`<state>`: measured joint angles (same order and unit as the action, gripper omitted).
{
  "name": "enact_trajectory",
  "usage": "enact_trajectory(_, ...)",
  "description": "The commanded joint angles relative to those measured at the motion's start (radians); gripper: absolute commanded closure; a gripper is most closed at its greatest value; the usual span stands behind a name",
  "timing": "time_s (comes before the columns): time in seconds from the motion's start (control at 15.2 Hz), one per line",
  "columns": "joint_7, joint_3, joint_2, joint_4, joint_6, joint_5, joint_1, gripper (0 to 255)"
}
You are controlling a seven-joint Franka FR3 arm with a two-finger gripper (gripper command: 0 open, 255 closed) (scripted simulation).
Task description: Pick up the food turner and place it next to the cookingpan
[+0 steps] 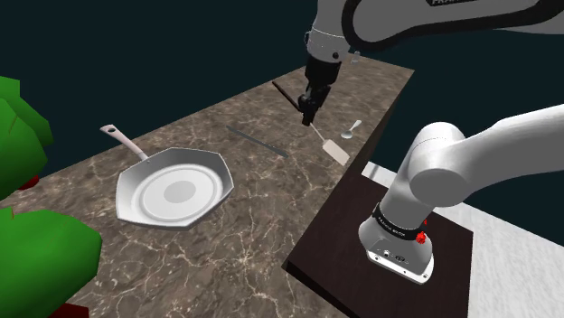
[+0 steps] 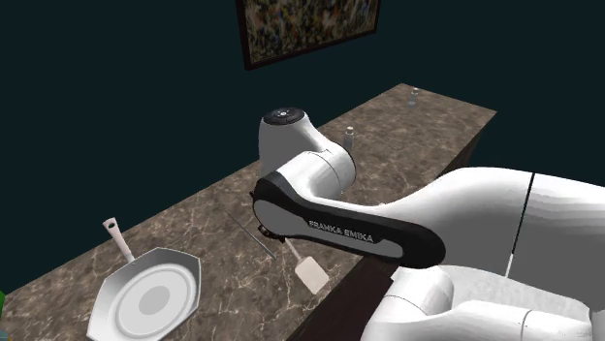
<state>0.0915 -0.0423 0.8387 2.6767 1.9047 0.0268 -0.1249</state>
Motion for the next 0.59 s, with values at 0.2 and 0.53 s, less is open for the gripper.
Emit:
enact_trajectory(0.2, 0.121, -0.109, 0.098, 0.047, -0.049, 0.084, -0.074, 255)
enact_trajectory(0.53, 0.175, -0.163, 0.124, 0.08, -0.041, 0.129, -0.111, 255)
